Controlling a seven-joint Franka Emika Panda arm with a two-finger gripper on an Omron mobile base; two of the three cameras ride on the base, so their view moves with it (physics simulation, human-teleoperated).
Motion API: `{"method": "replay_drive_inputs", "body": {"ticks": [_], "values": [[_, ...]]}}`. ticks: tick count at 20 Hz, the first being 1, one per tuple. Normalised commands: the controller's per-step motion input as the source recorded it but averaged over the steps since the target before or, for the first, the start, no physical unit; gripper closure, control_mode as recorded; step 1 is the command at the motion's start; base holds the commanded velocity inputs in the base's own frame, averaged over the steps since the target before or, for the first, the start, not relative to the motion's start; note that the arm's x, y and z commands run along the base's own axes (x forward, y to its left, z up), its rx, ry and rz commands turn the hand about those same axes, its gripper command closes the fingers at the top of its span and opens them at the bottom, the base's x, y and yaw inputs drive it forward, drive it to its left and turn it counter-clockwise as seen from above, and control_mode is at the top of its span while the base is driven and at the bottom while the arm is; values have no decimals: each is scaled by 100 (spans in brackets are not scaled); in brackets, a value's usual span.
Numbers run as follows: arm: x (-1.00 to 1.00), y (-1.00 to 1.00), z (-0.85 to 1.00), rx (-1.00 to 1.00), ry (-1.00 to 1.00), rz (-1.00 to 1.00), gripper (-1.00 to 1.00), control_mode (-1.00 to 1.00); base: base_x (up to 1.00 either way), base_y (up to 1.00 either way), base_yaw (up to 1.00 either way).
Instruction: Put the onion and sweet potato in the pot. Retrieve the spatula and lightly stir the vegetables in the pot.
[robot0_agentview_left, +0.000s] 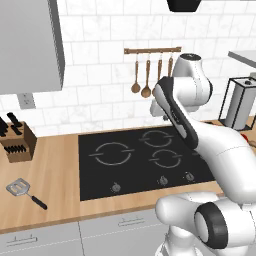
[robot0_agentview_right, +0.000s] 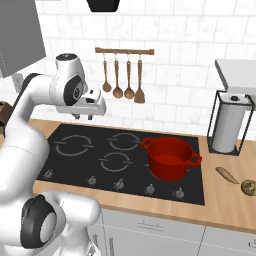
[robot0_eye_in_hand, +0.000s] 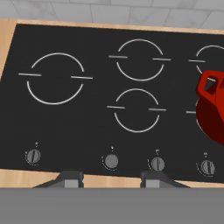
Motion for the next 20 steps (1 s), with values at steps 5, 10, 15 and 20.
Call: {"method": "replay_drive_inputs", "body": {"ticks": [5, 10, 15, 20], "values": [[-13, 0, -4, 0, -1, 0, -100, -100, 0, 0, 0], [-21, 0, -5, 0, -1, 0, -100, -100, 0, 0, 0], [-28, 0, 0, -4, -1, 0, -100, -100, 0, 0, 0], [-11, -1, 0, -2, 0, 0, -100, -100, 0, 0, 0]]}}
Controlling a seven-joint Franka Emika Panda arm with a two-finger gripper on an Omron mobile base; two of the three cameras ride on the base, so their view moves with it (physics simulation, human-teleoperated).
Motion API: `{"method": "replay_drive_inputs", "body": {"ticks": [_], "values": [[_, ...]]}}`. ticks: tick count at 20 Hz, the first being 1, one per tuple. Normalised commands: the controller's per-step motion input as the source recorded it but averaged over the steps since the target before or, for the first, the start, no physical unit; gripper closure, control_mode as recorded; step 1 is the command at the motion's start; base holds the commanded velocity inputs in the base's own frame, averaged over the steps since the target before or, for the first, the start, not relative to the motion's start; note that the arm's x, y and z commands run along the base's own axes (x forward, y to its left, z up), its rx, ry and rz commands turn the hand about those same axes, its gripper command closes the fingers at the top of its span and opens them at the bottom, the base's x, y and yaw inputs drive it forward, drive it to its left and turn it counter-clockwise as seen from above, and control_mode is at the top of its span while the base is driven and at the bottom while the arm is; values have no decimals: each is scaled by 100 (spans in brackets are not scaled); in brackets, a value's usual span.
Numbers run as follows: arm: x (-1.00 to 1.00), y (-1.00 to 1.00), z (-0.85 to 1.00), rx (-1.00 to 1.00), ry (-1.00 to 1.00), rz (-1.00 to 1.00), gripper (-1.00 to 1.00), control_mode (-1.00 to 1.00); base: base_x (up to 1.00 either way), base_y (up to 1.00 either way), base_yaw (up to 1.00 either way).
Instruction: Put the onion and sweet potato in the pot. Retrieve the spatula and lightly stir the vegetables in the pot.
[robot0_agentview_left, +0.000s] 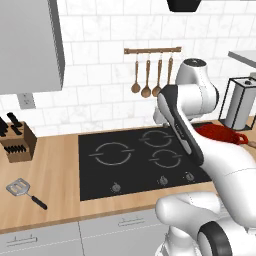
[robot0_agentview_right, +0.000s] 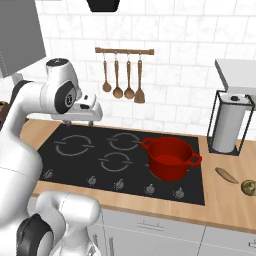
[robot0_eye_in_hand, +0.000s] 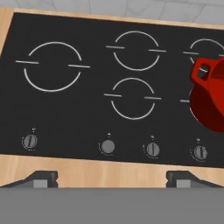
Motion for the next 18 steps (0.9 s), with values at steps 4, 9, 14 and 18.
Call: {"method": "replay_drive_inputs", "body": {"ticks": [4, 9, 14, 18], "values": [[-7, 1, 0, -1, 0, 0, -100, -100, 0, 0, 0], [-11, 0, 0, 0, 0, 0, -100, 100, -27, -9, 0], [0, 0, 0, 0, 0, 0, -100, 100, -29, -59, 0], [0, 0, 0, 0, 0, 0, -100, 100, -1, -84, 0]]}}
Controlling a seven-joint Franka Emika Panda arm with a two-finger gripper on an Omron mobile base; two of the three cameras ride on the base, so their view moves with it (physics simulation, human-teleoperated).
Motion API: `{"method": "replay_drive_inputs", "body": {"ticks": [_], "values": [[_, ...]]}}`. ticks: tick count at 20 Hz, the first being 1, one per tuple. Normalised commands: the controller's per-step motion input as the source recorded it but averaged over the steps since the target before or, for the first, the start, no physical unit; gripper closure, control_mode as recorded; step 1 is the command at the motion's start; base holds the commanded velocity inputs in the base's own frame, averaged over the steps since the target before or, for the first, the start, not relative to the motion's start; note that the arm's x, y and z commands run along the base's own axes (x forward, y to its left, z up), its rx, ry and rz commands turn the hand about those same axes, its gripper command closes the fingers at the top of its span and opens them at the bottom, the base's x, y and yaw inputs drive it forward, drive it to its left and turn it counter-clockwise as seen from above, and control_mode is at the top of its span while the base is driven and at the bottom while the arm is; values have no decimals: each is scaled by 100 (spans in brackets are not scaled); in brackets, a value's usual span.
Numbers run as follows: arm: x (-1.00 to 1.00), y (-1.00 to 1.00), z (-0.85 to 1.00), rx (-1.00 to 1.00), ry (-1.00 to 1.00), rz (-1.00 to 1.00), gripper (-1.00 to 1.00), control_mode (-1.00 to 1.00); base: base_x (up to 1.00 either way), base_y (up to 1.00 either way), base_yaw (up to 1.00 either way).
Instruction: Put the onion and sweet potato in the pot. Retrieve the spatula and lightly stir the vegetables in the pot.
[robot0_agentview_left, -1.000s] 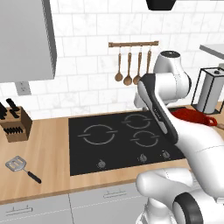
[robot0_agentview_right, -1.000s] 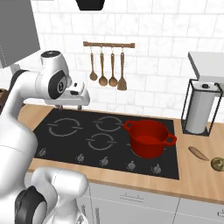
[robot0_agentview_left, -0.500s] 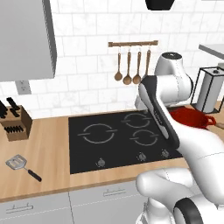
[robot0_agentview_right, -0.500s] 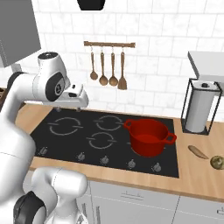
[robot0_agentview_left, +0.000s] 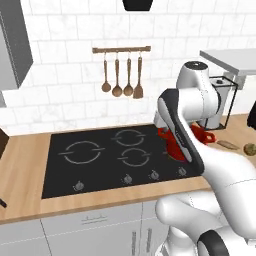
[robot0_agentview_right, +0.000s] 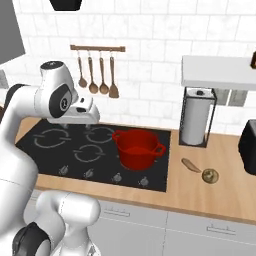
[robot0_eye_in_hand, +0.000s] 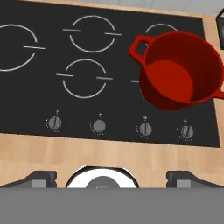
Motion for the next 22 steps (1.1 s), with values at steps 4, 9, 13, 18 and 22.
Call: {"method": "replay_drive_inputs", "body": {"ticks": [4, 9, 13, 18, 22], "values": [[0, 0, 0, 0, 0, 0, -100, 100, 0, -90, 0], [0, 0, 0, 0, 0, 0, -100, 100, 9, -49, 0], [-17, -64, -43, 0, 8, -3, -100, -100, 0, 0, 0], [16, -100, -76, 1, 16, -1, -100, -100, 0, 0, 0], [19, -100, -70, 0, 12, 0, -100, -100, 0, 0, 0]]}}
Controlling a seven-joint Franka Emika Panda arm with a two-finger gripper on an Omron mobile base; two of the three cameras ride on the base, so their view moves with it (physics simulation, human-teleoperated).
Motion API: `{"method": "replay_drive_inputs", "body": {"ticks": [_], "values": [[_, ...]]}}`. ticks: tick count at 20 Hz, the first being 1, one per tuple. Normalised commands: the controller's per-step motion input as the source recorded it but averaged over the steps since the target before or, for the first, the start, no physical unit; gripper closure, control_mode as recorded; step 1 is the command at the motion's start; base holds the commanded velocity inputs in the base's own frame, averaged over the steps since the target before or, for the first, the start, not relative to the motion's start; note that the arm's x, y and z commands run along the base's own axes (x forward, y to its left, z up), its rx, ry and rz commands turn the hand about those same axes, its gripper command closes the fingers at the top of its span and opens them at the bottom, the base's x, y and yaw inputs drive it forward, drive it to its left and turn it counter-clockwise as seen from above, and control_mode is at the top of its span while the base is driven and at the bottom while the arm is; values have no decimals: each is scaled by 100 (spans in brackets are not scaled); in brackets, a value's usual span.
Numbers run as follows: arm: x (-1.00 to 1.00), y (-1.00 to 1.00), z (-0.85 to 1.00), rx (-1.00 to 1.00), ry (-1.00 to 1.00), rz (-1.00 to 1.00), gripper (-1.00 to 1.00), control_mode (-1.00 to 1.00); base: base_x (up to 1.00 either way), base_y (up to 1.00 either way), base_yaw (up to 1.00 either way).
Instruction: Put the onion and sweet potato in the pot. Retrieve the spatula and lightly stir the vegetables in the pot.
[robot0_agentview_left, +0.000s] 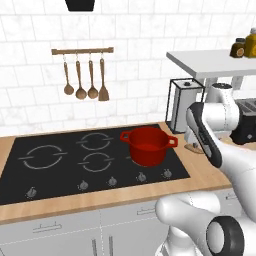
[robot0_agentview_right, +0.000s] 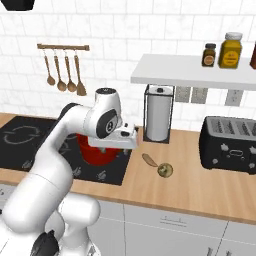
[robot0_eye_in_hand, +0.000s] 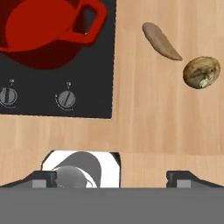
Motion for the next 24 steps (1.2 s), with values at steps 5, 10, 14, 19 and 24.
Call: {"method": "replay_drive_inputs", "body": {"ticks": [5, 10, 14, 19, 24], "values": [[43, -100, -13, 0, 8, -1, -100, -100, 0, 0, 0], [68, -100, -28, 0, 13, -4, -100, -100, 0, 0, 0], [61, -99, -83, 0, 11, -2, -100, -100, 0, 0, 0], [62, -77, -97, 0, 0, 0, -100, -100, 0, 0, 0], [67, -7, -46, 0, -3, 0, -100, -100, 0, 0, 0]]}}
